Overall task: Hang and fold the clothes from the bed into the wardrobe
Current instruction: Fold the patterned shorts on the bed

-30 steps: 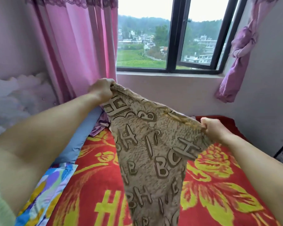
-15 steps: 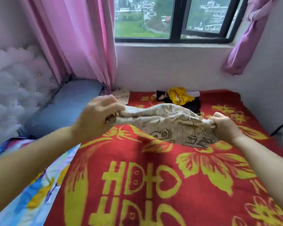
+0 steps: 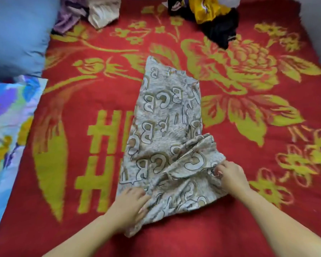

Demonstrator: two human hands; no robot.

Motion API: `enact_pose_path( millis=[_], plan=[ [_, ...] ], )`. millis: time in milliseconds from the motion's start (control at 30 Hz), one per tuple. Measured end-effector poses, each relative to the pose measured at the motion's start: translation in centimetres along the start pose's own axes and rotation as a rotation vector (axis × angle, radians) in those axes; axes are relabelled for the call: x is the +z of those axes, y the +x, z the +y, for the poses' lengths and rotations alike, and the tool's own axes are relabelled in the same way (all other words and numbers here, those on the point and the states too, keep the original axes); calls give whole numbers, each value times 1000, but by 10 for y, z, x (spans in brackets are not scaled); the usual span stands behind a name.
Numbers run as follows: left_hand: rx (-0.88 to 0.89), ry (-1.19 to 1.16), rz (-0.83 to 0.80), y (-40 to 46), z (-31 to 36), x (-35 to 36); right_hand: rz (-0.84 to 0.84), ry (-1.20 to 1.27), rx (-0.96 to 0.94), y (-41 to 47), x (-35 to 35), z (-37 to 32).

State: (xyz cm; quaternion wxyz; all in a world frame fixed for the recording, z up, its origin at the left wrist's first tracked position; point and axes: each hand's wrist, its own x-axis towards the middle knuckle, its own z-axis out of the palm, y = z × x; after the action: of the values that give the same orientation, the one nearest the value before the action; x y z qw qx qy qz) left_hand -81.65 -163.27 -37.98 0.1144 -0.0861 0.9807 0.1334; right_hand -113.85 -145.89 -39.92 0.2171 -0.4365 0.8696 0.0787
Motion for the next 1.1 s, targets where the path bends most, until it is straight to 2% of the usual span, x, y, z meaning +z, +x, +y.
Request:
enact_pose_path(
  millis=[100, 200, 267, 333, 400, 500, 567, 633, 667, 833, 1000, 1100],
  plan=[
    [-102, -63, 59, 57, 15, -1, 125, 284, 160, 32, -25, -8],
    [-360, -135, -15, 112, 34, 11, -35, 587, 374, 69, -38, -16],
    [-550, -220, -73, 135, 43, 26, -144, 570, 422, 87, -33, -16],
    [-607, -296, -53, 140, 41, 36, -115, 531, 423, 97, -26, -14],
    [-532, -347, 19, 134, 37, 41, -17, 548, 410, 101, -26, -6],
    [-275, -353, -12, 114, 38, 44, 31, 568, 351, 89, -35, 16],
    [-190, -346, -64, 104, 46, 46, -102, 575, 314, 77, -34, 25],
    [-223, -317, -140, 105, 55, 48, -253, 668, 370, 71, -28, 22],
    [-252, -309, -167, 106, 57, 50, -259, 702, 394, 71, -24, 16],
    [-270, -303, -151, 124, 46, 62, -35, 706, 423, 96, -18, 2],
    [-116, -330, -165, 110, 52, 55, 340, 636, 310, 53, -28, 26],
    [-18, -293, -202, 113, 67, 52, 411, 665, 431, 15, -10, 56]
  ],
)
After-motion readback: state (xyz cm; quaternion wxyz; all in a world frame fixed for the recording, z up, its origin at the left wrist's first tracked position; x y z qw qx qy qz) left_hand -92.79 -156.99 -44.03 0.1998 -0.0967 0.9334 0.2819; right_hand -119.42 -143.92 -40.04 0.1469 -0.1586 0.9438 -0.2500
